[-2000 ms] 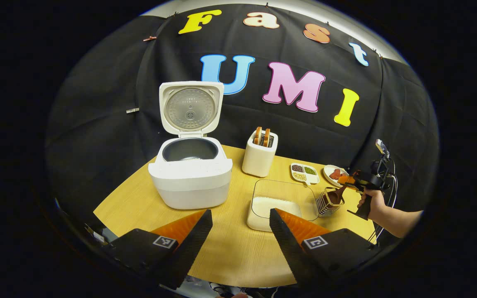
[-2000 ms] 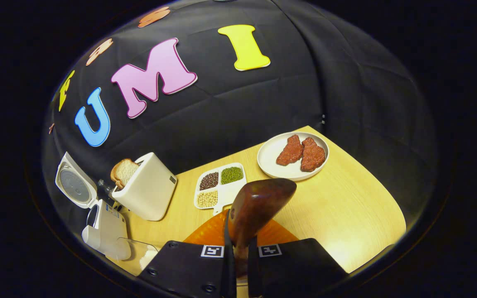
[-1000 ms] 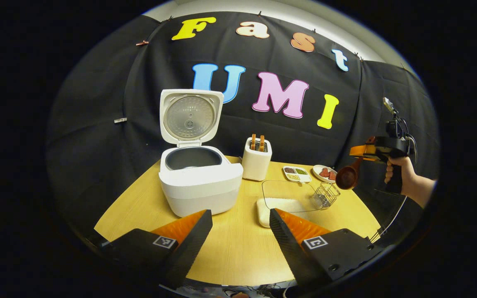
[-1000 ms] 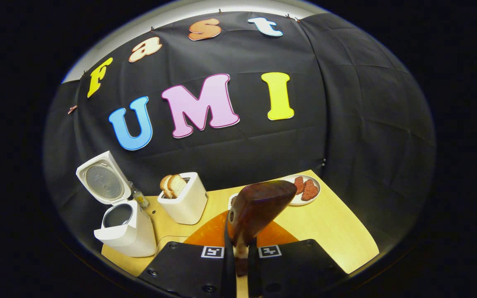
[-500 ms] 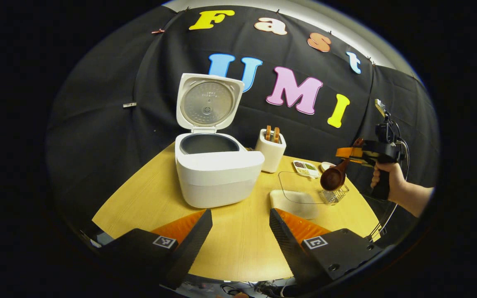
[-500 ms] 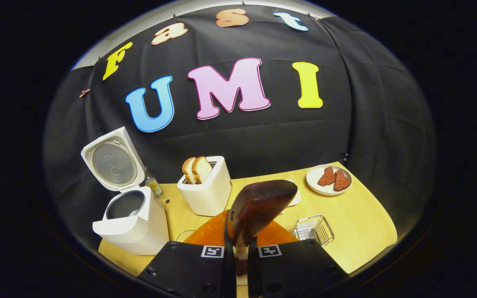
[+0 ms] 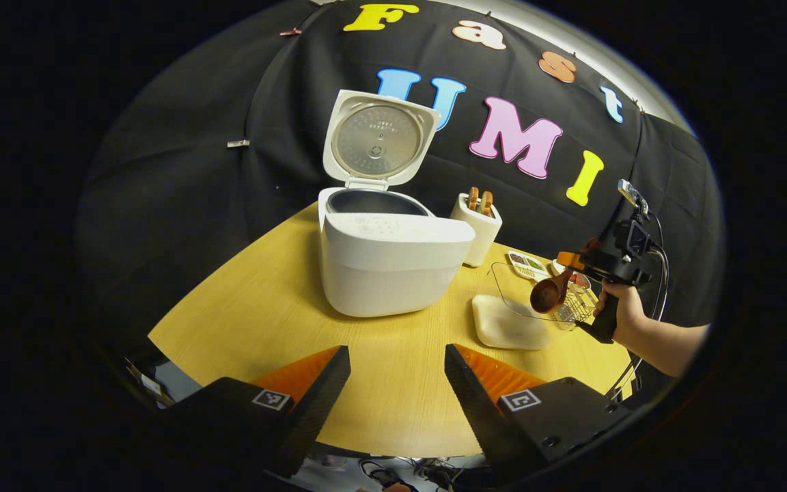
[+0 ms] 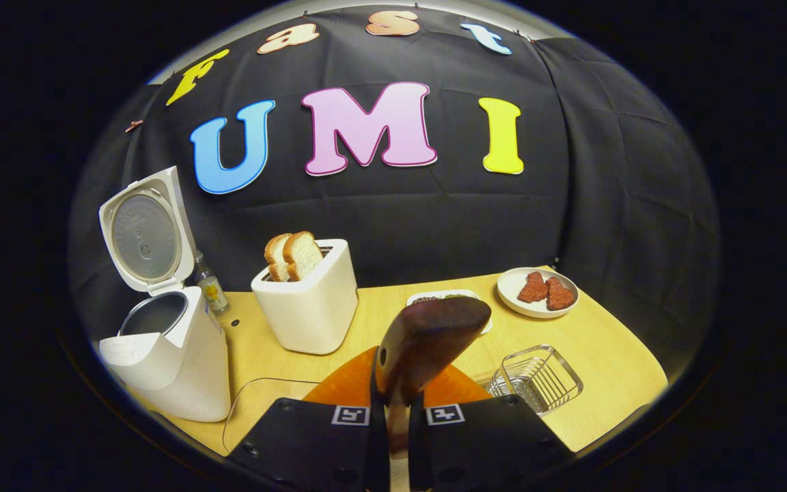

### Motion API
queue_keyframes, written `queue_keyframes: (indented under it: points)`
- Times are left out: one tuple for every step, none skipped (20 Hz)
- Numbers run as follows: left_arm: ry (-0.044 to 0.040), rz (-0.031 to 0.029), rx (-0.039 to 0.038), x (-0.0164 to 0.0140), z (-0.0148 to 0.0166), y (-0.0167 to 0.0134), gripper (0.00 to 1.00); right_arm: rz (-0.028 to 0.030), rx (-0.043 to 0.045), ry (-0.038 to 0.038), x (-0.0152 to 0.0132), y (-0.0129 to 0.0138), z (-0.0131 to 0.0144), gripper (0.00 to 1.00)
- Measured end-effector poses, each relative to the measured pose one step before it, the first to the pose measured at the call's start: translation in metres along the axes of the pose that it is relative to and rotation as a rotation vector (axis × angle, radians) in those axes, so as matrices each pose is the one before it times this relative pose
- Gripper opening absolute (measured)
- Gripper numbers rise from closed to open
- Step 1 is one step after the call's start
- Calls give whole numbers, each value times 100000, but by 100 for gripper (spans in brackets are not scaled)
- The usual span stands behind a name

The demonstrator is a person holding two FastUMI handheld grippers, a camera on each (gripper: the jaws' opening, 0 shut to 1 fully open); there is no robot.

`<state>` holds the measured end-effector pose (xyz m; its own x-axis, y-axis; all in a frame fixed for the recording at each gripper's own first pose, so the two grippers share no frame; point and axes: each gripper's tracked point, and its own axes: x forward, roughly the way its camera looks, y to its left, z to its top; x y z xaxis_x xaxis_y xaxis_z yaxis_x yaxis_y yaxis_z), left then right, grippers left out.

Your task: Close the left gripper, press the button to open the rice cooker; take a wooden spoon from the chopstick holder with the right hand, scoop a spoonful of rice and pour it into the rice cooker, then put the wooden spoon back into the chopstick holder.

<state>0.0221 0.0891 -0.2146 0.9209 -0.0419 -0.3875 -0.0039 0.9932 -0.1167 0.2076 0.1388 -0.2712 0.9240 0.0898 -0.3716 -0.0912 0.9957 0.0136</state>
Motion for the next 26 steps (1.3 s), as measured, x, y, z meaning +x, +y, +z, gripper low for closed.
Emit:
queue_keyframes:
  points:
    - [653, -737, -2031, 66, -58, -138, 96, -524, 1071, 2321, 176, 96, -1093, 15]
    - [-480, 435, -2010, 139, 168, 166, 96, 202, 1275, 2963, 122, 221, -1144, 15]
    - [-709, 694, -1956, 78, 235, 301, 96, 489, 818, 1644, 38, 377, -794, 15]
    - [-533, 246, -1944, 87, -41, 204, 96, 241, 197, 4, 67, 400, -345, 15]
    - [53, -21, -1666, 27, -31, 89, 96, 614, -99, -411, -46, 511, -176, 15]
    - [246, -36, -998, -51, -318, 196, 96, 1186, 175, 670, -124, 623, -326, 15]
    - [398, 119, -486, -45, -189, 227, 96, 2040, 1121, 1728, -182, 879, -606, 15]
    - [556, -54, -201, -74, -353, 111, 96, 2665, 2191, 264, -184, 1242, -131, 16]
    - [551, 381, 53, -169, -279, 232, 96, 2280, 1830, 2173, -54, 987, -566, 16]
    - [490, 499, 91, -83, -310, 265, 96, 1702, 1301, 1011, -248, 836, -307, 16]
    - [314, 453, -146, -167, -205, 184, 96, 1339, 976, 1670, -177, 696, -400, 15]
    - [157, 170, -468, -206, -215, 110, 96, 955, 1172, 1257, -146, 547, -265, 15]
    - [153, 84, -644, -261, -101, -23, 96, 842, 1917, 1470, -95, 416, -332, 15]
    - [59, 69, -593, -202, -189, 45, 96, 503, 2649, 1788, -330, 163, -276, 16]
    - [0, 20, -367, -180, -106, -19, 96, 408, 4040, 1635, -99, 94, -64, 15]
    - [57, 218, -99, -235, -301, 101, 96, 935, 5537, 2424, -90, 51, -245, 16]
    - [-127, 170, -9, -102, 9, -5, 96, 876, 6793, 2620, -107, 170, -276, 16]
    - [-116, -87, -11, -163, 45, -133, 96, 940, 7234, 2194, -219, 70, -170, 16]
    - [-32, -44, -37, -172, -26, -97, 96, -499, 5778, 1573, -46, -295, -55, 16]
    - [89, 31, 27, 85, -164, 23, 96, 6, 4042, 900, -296, -478, 78, 16]
    - [160, -24, -32, 41, -48, -101, 96, -20, 2640, 928, -170, -464, 32, 16]
    - [-43, -122, -59, -68, 41, -187, 96, -29, 2903, 669, -360, -314, 31, 15]
    - [-294, -248, 24, -163, -113, -141, 96, -226, 2811, 311, -263, -326, 217, 15]
    - [-253, -225, 197, -190, 79, -237, 96, -337, 2543, -209, -331, -425, 388, 16]
    - [-159, -202, 373, -144, -24, -166, 96, -291, 1784, -684, -338, -251, 546, 16]
    - [-125, -207, 370, -89, 119, -161, 96, -472, 1031, -1225, -520, -351, 802, 16]
